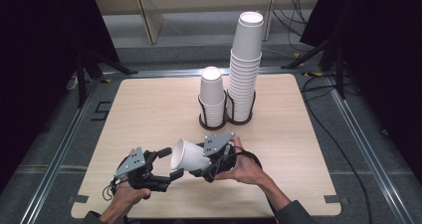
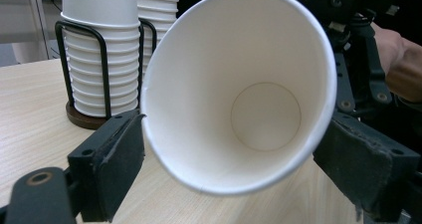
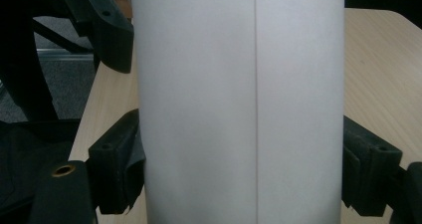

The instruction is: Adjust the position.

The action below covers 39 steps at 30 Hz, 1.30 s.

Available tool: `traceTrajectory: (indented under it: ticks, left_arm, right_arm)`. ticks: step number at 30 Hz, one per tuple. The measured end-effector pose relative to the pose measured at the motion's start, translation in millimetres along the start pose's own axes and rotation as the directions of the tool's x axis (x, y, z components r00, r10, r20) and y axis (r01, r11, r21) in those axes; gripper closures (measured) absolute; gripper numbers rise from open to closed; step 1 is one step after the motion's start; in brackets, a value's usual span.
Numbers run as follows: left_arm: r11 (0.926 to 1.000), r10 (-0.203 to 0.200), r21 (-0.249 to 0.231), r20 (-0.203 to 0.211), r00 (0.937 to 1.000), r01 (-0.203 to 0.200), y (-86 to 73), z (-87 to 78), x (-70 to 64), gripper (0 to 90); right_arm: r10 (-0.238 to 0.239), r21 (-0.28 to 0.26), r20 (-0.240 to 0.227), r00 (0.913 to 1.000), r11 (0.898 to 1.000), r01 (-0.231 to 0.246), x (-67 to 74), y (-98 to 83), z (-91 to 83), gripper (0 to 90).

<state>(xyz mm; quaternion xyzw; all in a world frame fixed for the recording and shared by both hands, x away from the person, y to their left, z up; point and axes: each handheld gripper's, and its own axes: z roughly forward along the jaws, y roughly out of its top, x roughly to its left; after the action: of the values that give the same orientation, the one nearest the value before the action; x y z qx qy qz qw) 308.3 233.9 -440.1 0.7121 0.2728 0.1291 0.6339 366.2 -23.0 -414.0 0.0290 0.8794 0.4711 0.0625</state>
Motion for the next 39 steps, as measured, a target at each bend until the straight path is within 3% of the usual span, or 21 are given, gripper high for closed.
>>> traceTrajectory:
  ticks: [2, 4, 7, 9, 10, 15, 17, 19, 27, 29, 30, 32, 34, 39]
  left_arm:
    - [0.9996, -0.015, -0.024, 0.003, 0.9999, 0.015, -1.0, 3.3, -0.4, 7.4]
    - [0.9998, -0.018, 0.006, -0.01, 0.9998, 0.018, -0.4, 2.2, -0.4, 4.3]
    - [0.9997, -0.018, -0.014, 0.011, 0.9998, 0.018, -1.6, 4.8, -0.1, 0.0]
    - [0.9999, -0.008, 0.01, -0.004, 1.0, 0.008, -1.0, 3.3, -0.4, 0.0]
    - [0.9999, -0.006, 0.01, -0.004, 1.0, 0.006, -1.0, 3.2, -0.4, 0.0]
    - [0.9999, 0.0, -0.015, 0.017, 0.9999, 0.0, -0.3, 0.4, 1.2, 0.8]
    - [0.9994, -0.028, -0.021, 0.028, 0.9992, 0.028, -0.6, 1.1, 1.8, 0.7]
    - [0.9991, -0.038, -0.017, 0.04, 0.9985, 0.039, -1.2, 2.1, 2.4, 0.4]
    - [0.9992, -0.033, -0.022, 0.037, 0.9988, 0.034, 1.0, 0.4, 0.7, 2.2]
    - [0.9979, -0.04, -0.049, 0.049, 0.998, 0.042, 0.9, 1.8, 0.5, 3.1]
    - [0.9987, -0.037, -0.034, 0.033, 0.9987, 0.038, 1.9, 0.0, -0.3, 3.4]
    - [0.998, -0.029, -0.054, 0.05, 0.9983, 0.031, 2.9, -0.1, -0.7, 5.9]
    - [0.9996, -0.007, -0.025, 0.033, 0.9994, 0.008, 4.3, -2.2, -1.5, 7.3]
    - [0.9992, 0.015, -0.038, 0.029, 0.9995, -0.014, 5.1, -0.4, -2.1, 8.9]
  right_arm:
    - [-0.006, -0.01, -0.009, 0.9999, 1.0, 0.006, 0.5, -0.4, 3.9, 20.5]
    - [0.007, -0.007, -0.021, 0.9998, 1.0, -0.007, 2.9, -0.6, 7.3, 20.5]
    - [0.011, -0.021, -0.04, 0.9991, 1.0, -0.012, 5.9, 0.4, 11.4, 20.5]
    - [0.011, -0.027, -0.047, 0.9988, 1.0, -0.012, 6.7, 0.9, 12.7, 20.5]
    - [-0.005, -0.029, -0.036, 0.9994, 1.0, 0.004, 6.2, 0.8, 13.0, 20.5]
    - [0.028, -0.04, -0.061, 0.9978, 0.999, -0.03, 7.8, -0.8, 15.9, 20.3]
    - [0.013, -0.055, -0.056, 0.9984, 0.998, -0.016, 7.5, -0.5, 17.7, 20.3]
    - [0.03, -0.065, -0.069, 0.9972, 0.997, -0.034, 9.1, -0.4, 18.9, 20.3]
    - [0.04, -0.073, -0.088, 0.9954, 0.996, -0.047, 10.1, -1.7, 22.6, 20.1]
    - [0.041, -0.074, -0.089, 0.9952, 0.996, -0.048, 10.3, -2.5, 24.2, 20.0]
    - [0.044, -0.074, -0.089, 0.995, 0.996, -0.051, 10.3, -2.9, 24.7, 19.9]
    - [0.046, -0.068, -0.088, 0.995, 0.996, -0.052, 10.5, -3.4, 25.7, 19.5]
    - [0.054, -0.059, -0.088, 0.9946, 0.997, -0.059, 11.1, -4.5, 27.0, 18.9]
    - [0.064, -0.034, -0.062, 0.9961, 0.997, -0.066, 11.5, -4.3, 27.0, 16.7]
